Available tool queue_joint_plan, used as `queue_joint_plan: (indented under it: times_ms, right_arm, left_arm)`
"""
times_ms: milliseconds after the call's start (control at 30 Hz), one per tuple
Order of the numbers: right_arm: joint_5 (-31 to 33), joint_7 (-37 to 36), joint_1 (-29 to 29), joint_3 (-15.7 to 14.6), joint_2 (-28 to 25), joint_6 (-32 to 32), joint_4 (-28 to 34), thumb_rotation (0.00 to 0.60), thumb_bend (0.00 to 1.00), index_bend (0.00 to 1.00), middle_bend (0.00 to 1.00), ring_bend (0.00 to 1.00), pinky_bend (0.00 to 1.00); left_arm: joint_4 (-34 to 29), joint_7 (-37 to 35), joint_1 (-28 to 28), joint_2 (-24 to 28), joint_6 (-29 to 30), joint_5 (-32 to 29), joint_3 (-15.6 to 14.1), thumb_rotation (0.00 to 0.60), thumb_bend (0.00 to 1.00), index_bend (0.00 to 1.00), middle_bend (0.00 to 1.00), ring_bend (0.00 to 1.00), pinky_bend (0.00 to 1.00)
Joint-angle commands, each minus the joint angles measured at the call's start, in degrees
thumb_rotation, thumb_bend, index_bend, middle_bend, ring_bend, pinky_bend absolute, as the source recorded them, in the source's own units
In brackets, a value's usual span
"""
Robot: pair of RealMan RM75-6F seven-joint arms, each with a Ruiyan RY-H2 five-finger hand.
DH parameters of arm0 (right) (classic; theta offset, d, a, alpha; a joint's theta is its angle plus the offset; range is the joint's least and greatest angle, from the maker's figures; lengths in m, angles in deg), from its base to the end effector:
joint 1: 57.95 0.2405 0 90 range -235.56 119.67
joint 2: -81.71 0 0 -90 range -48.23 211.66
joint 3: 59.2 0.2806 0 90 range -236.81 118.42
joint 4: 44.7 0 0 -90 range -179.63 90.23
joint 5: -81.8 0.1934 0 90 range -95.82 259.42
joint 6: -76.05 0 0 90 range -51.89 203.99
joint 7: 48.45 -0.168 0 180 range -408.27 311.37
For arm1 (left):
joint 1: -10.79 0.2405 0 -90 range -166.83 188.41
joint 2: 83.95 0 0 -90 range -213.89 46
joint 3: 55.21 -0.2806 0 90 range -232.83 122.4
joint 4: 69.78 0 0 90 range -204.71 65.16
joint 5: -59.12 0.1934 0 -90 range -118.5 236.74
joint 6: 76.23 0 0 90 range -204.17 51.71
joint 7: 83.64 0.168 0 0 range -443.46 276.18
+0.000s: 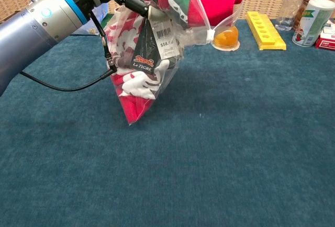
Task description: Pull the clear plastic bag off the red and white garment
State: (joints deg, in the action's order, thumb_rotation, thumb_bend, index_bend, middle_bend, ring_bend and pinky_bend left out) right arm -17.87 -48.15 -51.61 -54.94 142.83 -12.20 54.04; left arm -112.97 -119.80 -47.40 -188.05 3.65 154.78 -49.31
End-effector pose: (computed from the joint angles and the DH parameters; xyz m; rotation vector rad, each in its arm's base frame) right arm -0.2599 -0.2093 0.1912 1.5445 -0.7584 1.1477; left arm -0.0485 0.4209 -0.0070 -1.9898 -0.6662 -1.8260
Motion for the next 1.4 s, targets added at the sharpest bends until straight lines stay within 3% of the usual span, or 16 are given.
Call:
queue_joint_plan:
  times_ms: [33,367,667,1067,1400]
  right_arm:
    - [-0.72,-0.17,1.18,1.06,0.53,-0.30,0.09,0.600,0.11,0.24,0.33,0.38,0.39]
    - [-3.55,-1.49,6.02,4.13,2.23,-0.19,2.37,0.600,0.07,0.23,0.35,0.45,0.46]
    - [-4.60,1.54,11.70,4.33,4.23,7.26,5.35,0.600,0.06,0.24,0.35,0.44,0.46]
    - [-0.83,4.48,17.19,5.55,7.00,14.69,7.74,0.600,0.05,0.23,0.35,0.44,0.46]
    - [2.00,4.38,18.38,6.13,6.52,15.52,8.60,0.600,0.05,0.22,0.35,0.44,0.44]
  left_arm:
    - [2.70,1.16,-0.45,-0.42,2.24,2.24,-1.12,0.600,0.44,0.81,0.70,0.69,0.72]
    - [5.60,3.33,-3.41,-2.73,2.38,4.85,-2.24,0.600,0.43,0.81,0.70,0.69,0.72]
    - [7.63,4.68,-5.05,-5.20,1.75,4.75,-2.00,0.600,0.43,0.81,0.70,0.69,0.71]
    - [11.15,4.32,-5.84,-7.74,0.99,3.97,-2.15,0.600,0.43,0.81,0.70,0.69,0.71]
    - [13.46,5.70,-6.81,-9.44,1.26,3.43,-1.83,0.600,0.43,0.81,0.70,0.69,0.71]
